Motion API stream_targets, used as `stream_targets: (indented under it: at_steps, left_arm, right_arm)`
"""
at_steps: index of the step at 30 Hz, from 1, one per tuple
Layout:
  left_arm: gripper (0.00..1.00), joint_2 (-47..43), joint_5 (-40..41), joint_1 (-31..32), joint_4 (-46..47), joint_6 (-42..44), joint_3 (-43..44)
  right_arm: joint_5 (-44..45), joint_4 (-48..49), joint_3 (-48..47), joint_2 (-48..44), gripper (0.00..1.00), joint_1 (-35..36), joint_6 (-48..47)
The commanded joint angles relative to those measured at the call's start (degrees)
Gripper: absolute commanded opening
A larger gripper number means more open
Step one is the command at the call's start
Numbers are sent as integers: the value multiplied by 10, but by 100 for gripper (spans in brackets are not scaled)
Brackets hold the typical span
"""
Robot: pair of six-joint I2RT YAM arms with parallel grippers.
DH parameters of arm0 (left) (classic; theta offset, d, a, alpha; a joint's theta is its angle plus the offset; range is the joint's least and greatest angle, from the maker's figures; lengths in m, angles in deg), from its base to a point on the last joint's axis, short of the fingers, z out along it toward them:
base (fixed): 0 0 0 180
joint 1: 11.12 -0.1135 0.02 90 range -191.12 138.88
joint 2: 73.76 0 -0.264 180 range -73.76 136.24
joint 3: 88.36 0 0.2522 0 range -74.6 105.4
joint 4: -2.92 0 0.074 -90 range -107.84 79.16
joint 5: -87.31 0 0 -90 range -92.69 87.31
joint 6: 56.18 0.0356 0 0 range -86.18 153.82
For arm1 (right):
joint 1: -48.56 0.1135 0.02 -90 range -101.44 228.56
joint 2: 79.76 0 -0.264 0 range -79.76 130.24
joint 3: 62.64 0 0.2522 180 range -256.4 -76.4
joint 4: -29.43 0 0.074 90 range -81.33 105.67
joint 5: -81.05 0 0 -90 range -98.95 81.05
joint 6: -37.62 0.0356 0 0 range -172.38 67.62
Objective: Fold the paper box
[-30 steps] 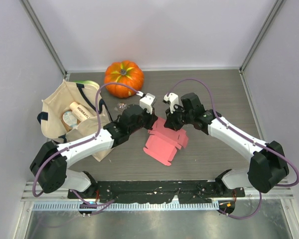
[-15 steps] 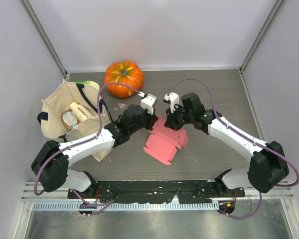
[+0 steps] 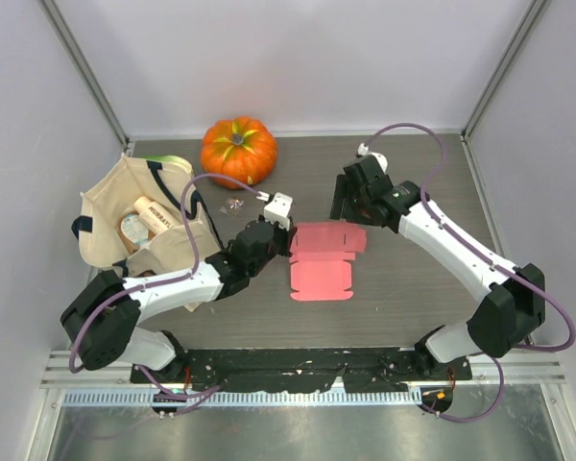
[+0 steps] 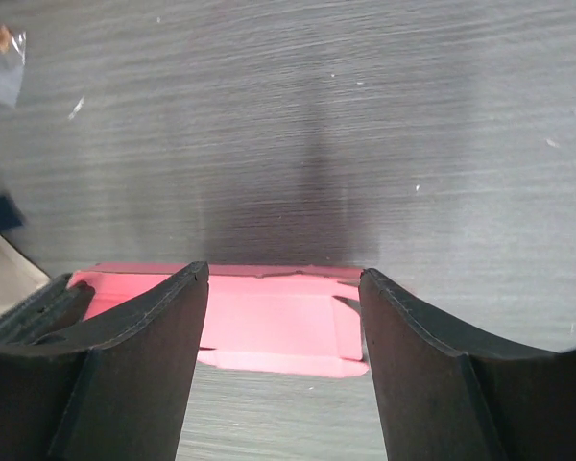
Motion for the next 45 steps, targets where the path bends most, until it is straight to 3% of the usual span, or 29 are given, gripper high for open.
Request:
stream_targets:
  at_steps: [1,3,9,11,14,22,34,40,45]
  left_arm:
    - [0,0,42,7,85,9,0]
    - [0,-1,45,8,91,10,-6]
    - [0,-4,63,14,98,20,-15]
    - [0,-2,66,16,98,24,-15]
    - [0,-1,70,23,101,33,-15]
    - [0,8,103,51,106,78,-15]
    - [0,9,118,66,125,113,-18]
    - [0,11,120,74,130,121,-20]
    - [0,8,121,77,141,125,-26]
  right_arm:
    - [55,-72,-59,-4,69,2,150]
    - [39,-59,-47,-15,69,2,182]
    - [-78,100,105,-91,67,2,467]
    - [-80,136,131,-105,67,2,554]
    - [-54,153,157,-120,67,2,608]
    - [-78,182,165,-79,64,2,672]
    - [-89,195,190,-66,52,3,712]
    - [-86,205,196,-62,41,4,718]
    - [-86,214,203,-58,21,4,722]
